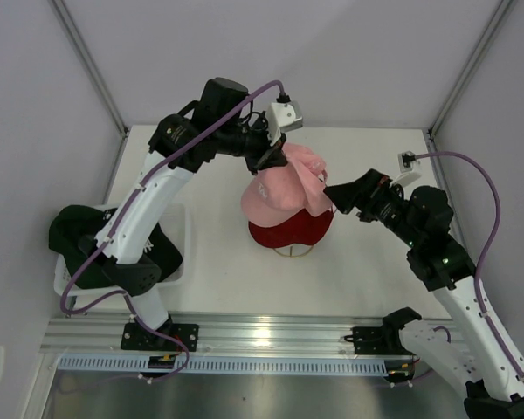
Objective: Stack the hats
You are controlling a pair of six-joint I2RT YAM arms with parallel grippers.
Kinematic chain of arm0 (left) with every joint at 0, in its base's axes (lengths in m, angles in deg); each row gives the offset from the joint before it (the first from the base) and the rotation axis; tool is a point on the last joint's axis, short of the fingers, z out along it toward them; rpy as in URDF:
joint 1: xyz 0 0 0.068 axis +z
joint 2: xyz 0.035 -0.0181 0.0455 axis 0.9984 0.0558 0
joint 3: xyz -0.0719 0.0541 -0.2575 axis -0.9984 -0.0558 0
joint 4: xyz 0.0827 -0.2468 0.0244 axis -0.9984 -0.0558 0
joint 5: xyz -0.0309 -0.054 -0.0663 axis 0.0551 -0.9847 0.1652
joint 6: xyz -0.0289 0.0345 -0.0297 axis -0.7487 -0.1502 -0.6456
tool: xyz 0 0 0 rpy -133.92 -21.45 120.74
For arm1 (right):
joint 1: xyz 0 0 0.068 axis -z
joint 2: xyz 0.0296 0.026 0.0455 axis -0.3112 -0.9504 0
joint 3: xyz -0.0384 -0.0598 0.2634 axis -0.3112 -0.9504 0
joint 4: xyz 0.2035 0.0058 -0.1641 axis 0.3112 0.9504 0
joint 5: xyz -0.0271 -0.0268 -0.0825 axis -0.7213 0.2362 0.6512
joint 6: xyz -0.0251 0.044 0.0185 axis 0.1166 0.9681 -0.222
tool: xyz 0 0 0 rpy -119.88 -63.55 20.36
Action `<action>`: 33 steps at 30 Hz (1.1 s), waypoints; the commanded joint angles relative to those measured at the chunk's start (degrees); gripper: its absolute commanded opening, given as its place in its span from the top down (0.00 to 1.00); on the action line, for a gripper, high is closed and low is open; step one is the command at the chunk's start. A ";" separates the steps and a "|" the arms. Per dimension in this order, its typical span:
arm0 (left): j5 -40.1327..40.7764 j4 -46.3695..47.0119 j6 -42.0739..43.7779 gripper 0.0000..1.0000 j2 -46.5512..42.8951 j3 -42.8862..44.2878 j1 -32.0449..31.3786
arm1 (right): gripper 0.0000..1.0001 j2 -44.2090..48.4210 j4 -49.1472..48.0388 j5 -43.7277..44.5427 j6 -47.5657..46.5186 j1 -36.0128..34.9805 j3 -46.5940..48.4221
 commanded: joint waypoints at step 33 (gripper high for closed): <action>-14.06 2.06 3.94 0.96 -7.28 -1.80 0.22 | 0.48 -14.43 3.08 -13.40 -3.37 2.81 7.08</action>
